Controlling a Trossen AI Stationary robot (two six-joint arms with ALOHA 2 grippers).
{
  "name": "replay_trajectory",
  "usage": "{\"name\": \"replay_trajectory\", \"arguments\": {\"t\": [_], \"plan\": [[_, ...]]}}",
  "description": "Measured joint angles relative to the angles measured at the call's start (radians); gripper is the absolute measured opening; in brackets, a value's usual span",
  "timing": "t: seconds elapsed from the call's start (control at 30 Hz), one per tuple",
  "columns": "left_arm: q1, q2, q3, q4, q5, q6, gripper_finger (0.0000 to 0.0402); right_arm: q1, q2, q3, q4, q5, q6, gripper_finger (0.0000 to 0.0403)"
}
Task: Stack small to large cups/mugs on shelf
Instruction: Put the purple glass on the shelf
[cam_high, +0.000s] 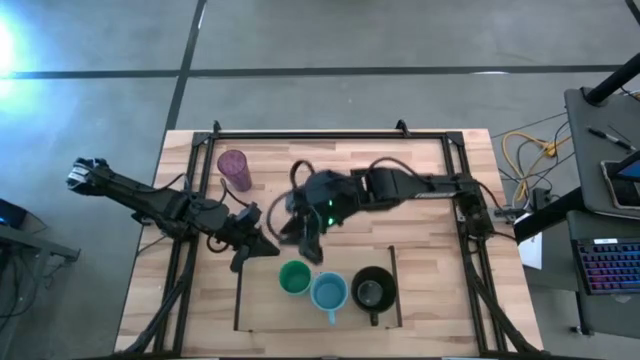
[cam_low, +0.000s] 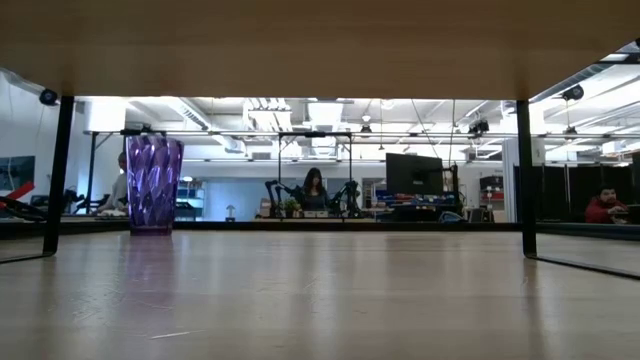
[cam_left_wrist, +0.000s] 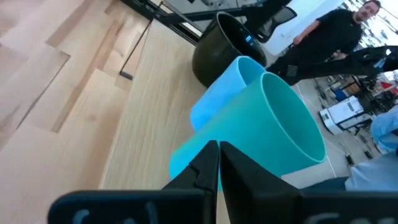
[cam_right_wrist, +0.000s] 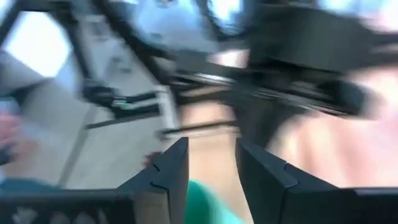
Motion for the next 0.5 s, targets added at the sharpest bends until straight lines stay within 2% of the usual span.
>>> {"name": "replay_trajectory", "arguments": {"t": [0.13, 0.3, 0.4, 0.5], "plan": [[0.0, -0.004, 0.0, 0.001, -0.018, 0.0, 0.0, -0.07, -0.014, 0.0, -0.156, 0.027, 0.064, 0.0097], [0.0, -0.004, 0.0, 0.001, -0.022, 0.0, 0.0, -0.134, 0.004, -0.004, -0.389, 0.021, 0.094, 0.0046], [0.0, -0.004, 0.0, 0.001, -0.022, 0.0, 0.0, -0.136, 0.037, -0.008, -0.444, -0.029, 0.089, 0.0015], [0.0, -0.004, 0.0, 0.0, -0.022, 0.0, 0.0, -0.121, 0.065, -0.01, -0.439, -0.113, 0.083, 0.001]]}}
